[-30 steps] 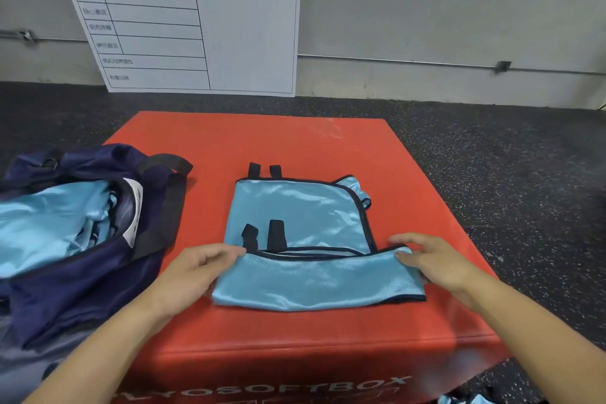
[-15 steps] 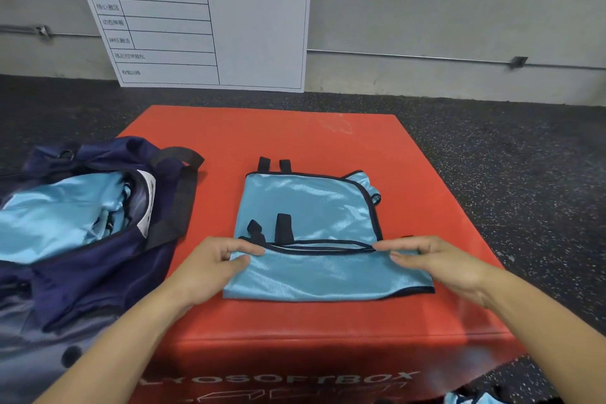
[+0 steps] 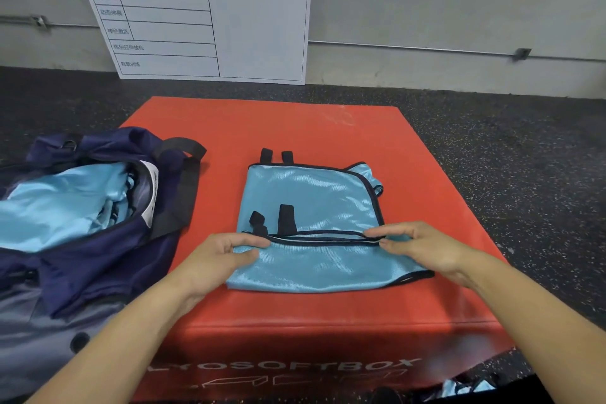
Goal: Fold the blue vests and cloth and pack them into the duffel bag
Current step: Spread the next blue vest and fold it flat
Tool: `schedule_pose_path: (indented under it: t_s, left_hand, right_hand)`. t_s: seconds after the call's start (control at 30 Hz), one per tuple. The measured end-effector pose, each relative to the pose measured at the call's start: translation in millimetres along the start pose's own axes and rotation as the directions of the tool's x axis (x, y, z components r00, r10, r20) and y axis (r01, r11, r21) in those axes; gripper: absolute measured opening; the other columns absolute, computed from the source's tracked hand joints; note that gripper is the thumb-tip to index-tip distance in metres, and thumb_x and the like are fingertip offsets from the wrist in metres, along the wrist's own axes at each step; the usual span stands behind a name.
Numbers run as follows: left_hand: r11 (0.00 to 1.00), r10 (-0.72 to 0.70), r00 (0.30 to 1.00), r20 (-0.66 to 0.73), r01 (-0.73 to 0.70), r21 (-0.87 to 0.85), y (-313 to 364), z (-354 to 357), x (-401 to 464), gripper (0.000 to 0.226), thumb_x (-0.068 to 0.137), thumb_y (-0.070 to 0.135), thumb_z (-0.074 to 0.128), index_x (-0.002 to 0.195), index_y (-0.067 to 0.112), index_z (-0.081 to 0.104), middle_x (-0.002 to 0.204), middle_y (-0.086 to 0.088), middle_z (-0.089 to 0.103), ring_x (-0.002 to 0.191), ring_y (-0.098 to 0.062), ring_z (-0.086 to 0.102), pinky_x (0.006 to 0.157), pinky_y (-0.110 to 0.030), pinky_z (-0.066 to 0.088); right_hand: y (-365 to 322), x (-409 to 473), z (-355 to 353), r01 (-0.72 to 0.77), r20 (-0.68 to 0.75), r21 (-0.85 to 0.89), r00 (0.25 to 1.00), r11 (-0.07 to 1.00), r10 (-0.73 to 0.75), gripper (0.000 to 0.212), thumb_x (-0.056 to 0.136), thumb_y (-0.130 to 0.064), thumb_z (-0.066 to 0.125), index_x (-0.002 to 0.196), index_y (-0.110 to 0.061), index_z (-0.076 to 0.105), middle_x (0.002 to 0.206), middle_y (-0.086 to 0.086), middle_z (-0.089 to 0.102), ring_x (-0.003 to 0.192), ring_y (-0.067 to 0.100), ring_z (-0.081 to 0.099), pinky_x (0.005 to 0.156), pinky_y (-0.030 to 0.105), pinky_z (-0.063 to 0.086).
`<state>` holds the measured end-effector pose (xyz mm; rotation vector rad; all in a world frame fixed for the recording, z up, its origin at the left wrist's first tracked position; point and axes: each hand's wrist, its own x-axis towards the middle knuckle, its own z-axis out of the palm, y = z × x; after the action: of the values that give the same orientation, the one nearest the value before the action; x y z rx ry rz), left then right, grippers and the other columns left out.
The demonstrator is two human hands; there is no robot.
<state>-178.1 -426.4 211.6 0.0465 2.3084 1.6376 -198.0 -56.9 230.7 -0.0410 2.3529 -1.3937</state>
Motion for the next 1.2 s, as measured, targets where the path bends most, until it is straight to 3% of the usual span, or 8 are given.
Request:
schedule_pose_path:
  t_s: [0.1, 0.27, 0.3, 0.33, 0.43, 0.6, 1.03, 1.2]
  left_hand:
    - [1.0, -0.003, 1.0, 0.004, 0.003, 0.015, 2.0, -0.8, -3.8, 0.027, 0.099, 0.007, 0.061, 0.114, 0.025, 0.076, 0.102, 0.005, 0.066, 0.119, -0.004, 0.05, 0.112, -0.021, 0.029]
    - [0.999, 0.026, 1.0, 0.018, -0.026, 0.019, -6.4, -0.6, -2.5, 0.033, 0.1, 0.0, 0.055, 0.118, 0.022, 0.072, 0.095, 0.027, 0.05, 0.098, 0.013, 0.037, 0.096, -0.025, 0.036]
    - [0.999, 0.019, 1.0, 0.005, -0.019, 0.03, -7.6, -1.1, -2.8, 0.034, 0.1, 0.0, 0.055, 0.116, 0.024, 0.072, 0.063, 0.018, 0.069, 0.065, 0.006, 0.065, 0.087, -0.025, 0.037]
    - [0.999, 0.019, 1.0, -0.004, -0.019, 0.042, -9.1, -2.2, -3.5, 0.036, 0.1, 0.0, 0.055, 0.114, 0.027, 0.073, 0.049, 0.023, 0.049, 0.05, 0.007, 0.036, 0.082, -0.025, 0.037]
    - [0.997, 0.02, 1.0, 0.011, -0.021, 0.08, -18.7, -8.2, -2.3, 0.043, 0.099, 0.005, 0.058, 0.111, 0.042, 0.076, 0.102, 0.011, 0.071, 0.082, -0.008, 0.056, 0.087, -0.022, 0.04]
    - [0.998, 0.034, 0.999, 0.011, -0.035, 0.05, -27.4, -9.7, -2.3, 0.049, 0.097, 0.002, 0.057, 0.112, 0.045, 0.075, 0.119, 0.018, 0.071, 0.099, -0.012, 0.049, 0.087, -0.018, 0.041]
    - [0.997, 0.055, 0.998, 0.001, -0.055, 0.058, -33.0, -14.8, 3.8, 0.053, 0.097, 0.003, 0.057, 0.112, 0.052, 0.072, 0.1, 0.0, 0.054, 0.079, -0.016, 0.041, 0.072, -0.03, 0.033]
    - [0.994, 0.11, 0.993, -0.043, -0.11, 0.016, -19.9, -10.9, -3.0, 0.048, 0.097, -0.004, 0.056, 0.117, 0.035, 0.073, 0.067, 0.022, 0.052, 0.052, 0.0, 0.043, 0.076, -0.026, 0.04]
  right_hand:
    - [2.3, -1.4, -1.7, -0.035, -0.005, 0.044, 0.999, 0.998, 0.035, 0.029, 0.096, -0.008, 0.068, 0.114, -0.028, 0.078, 0.123, -0.01, 0.073, 0.116, -0.001, 0.064, 0.1, 0.009, 0.043]
    - [0.2, -4.8, -4.6, -0.052, 0.025, 0.07, 0.998, 0.996, 0.051, 0.031, 0.095, -0.006, 0.069, 0.117, -0.026, 0.078, 0.123, -0.012, 0.072, 0.12, 0.0, 0.063, 0.115, 0.023, 0.037]
    - [0.3, -4.8, -5.0, -0.044, 0.017, 0.065, 0.999, 0.997, 0.043, 0.031, 0.095, -0.007, 0.069, 0.117, -0.027, 0.078, 0.124, -0.013, 0.072, 0.12, 0.0, 0.062, 0.116, 0.024, 0.036]
    - [-0.4, -5.3, -5.2, -0.044, 0.011, 0.061, 0.999, 0.997, 0.044, 0.031, 0.095, -0.009, 0.07, 0.117, -0.029, 0.078, 0.125, -0.013, 0.071, 0.121, 0.0, 0.062, 0.117, 0.025, 0.035]
    - [-3.1, -6.6, -4.9, -0.051, 0.042, 0.021, 0.998, 0.998, 0.05, 0.032, 0.094, -0.015, 0.072, 0.116, -0.036, 0.077, 0.132, -0.015, 0.068, 0.128, 0.0, 0.056, 0.118, 0.026, 0.033]
    - [-14.1, -12.9, -1.3, -0.081, 0.168, -0.041, 0.982, 0.996, 0.087, 0.033, 0.097, -0.01, 0.067, 0.118, -0.034, 0.077, 0.128, -0.022, 0.068, 0.118, -0.012, 0.057, 0.089, 0.0, 0.04]
    - [-5.9, -36.4, -25.8, -0.051, 0.463, -0.079, 0.883, 0.996, 0.082, 0.043, 0.098, -0.015, 0.062, 0.136, -0.033, 0.065, 0.148, -0.022, 0.053, 0.141, -0.007, 0.039, 0.113, 0.017, 0.027]
    - [-2.3, -26.8, -18.8, 0.043, 0.142, 0.131, 0.988, 0.99, -0.062, 0.042, 0.094, -0.012, 0.065, 0.133, -0.027, 0.068, 0.14, -0.017, 0.062, 0.134, -0.005, 0.048, 0.112, 0.021, 0.032]
